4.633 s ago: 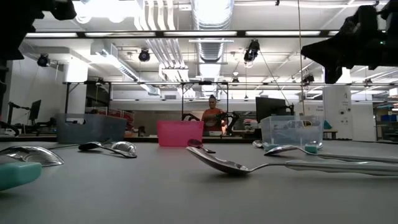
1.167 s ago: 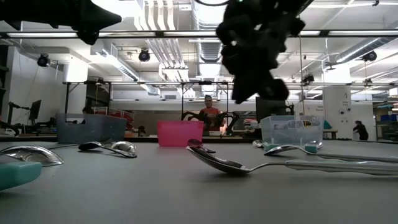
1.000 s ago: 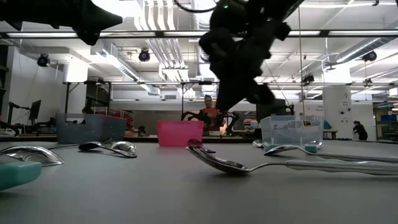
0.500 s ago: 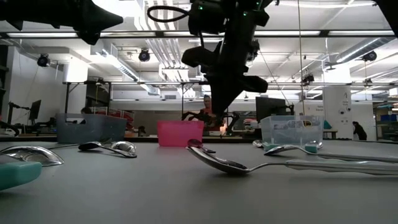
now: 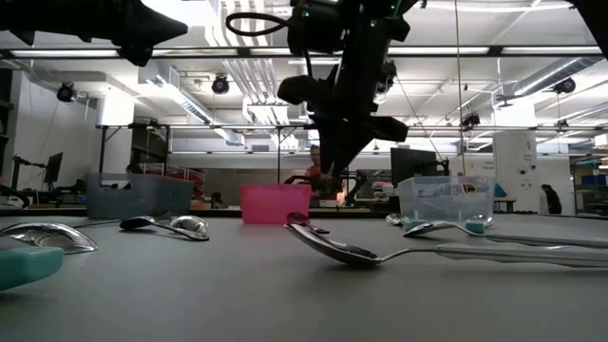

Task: Sort silverware by color (type)
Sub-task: Put the black spoon into the transparent bin, then put the blue patterned spoon into the black bin

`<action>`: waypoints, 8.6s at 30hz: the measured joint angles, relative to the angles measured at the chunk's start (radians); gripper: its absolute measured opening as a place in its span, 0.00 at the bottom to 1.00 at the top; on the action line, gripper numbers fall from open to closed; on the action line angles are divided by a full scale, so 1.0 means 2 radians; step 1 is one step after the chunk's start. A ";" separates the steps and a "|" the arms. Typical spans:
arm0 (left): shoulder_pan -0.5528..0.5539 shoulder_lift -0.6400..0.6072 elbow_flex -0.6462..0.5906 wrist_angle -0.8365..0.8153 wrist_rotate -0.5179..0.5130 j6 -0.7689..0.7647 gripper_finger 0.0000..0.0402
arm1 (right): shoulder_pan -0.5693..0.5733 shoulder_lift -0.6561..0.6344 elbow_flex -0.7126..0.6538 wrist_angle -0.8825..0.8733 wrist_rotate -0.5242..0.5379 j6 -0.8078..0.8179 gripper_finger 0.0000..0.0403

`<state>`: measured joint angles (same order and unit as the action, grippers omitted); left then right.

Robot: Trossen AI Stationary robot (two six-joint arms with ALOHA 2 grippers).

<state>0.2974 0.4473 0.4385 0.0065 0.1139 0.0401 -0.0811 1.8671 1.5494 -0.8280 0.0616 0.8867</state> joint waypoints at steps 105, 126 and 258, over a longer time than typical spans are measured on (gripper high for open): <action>0.000 0.004 -0.001 0.009 0.000 0.002 0.00 | -0.010 0.087 0.239 -0.102 0.084 -0.151 0.02; 0.000 0.004 -0.001 0.009 0.000 0.007 0.00 | -0.133 0.059 0.260 -0.370 0.157 -0.143 0.02; 0.000 0.006 -0.001 0.008 -0.001 0.015 0.00 | -0.346 -0.137 -0.301 0.137 0.037 -0.252 0.21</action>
<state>0.2981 0.4587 0.4362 0.0219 0.1120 0.0696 -0.7727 1.5925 0.9474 -0.5533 0.1353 0.3832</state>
